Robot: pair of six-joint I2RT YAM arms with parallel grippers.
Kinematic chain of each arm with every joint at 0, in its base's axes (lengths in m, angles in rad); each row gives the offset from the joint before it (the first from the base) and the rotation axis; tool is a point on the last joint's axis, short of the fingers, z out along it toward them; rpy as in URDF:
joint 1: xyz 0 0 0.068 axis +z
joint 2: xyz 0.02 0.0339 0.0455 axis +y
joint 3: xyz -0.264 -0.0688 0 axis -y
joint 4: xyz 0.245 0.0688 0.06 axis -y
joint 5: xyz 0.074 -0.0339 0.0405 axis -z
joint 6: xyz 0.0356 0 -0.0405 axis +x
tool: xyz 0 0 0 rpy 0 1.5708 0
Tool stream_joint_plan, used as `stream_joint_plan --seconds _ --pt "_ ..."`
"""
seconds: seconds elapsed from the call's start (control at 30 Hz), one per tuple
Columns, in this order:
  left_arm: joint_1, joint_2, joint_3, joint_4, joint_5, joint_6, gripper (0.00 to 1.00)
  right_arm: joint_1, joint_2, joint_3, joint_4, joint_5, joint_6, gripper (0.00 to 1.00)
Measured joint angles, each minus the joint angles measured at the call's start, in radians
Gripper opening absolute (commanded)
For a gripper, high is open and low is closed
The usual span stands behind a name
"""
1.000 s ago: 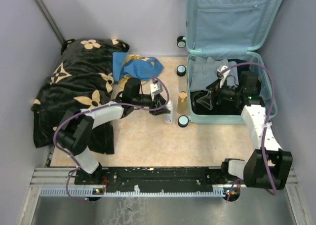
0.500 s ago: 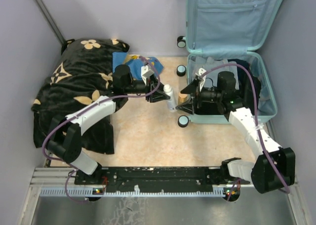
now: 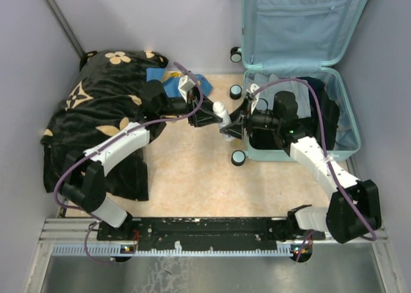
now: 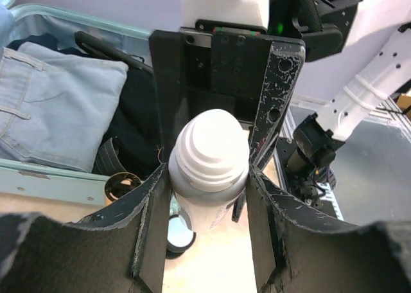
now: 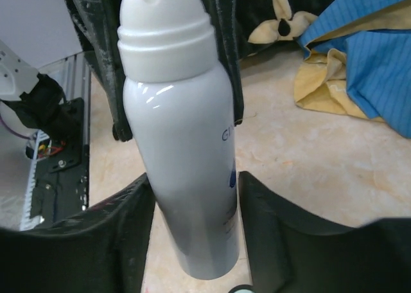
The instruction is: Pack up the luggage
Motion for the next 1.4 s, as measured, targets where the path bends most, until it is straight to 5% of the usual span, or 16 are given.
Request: stream_joint_plan --seconds 0.13,0.23,0.37,0.7,0.9,1.2,1.4 --pt "0.005 0.000 0.007 0.008 -0.010 -0.017 0.53 0.001 0.001 0.009 0.002 0.000 0.015 0.22" --pt "0.006 0.000 0.016 -0.001 -0.018 -0.018 0.79 -0.005 0.001 0.028 -0.028 0.001 0.009 0.21" --pt "0.021 0.000 0.043 -0.039 -0.051 0.002 0.92 -0.064 0.001 0.075 -0.125 0.006 0.007 0.20" --pt "0.077 0.008 0.093 -0.233 -0.192 0.169 0.96 -0.419 0.081 0.406 -0.587 0.034 -0.180 0.20" --pt "0.076 0.041 0.101 -0.244 -0.222 0.198 0.96 -0.624 0.269 0.677 -0.889 0.201 -0.312 0.18" --pt "0.087 0.081 0.091 -0.227 -0.236 0.187 0.96 -0.792 0.668 0.984 -1.147 0.523 -0.403 0.14" --pt "0.111 0.081 0.060 -0.194 -0.240 0.175 0.96 -0.847 0.796 1.036 -1.217 0.655 -0.454 0.14"
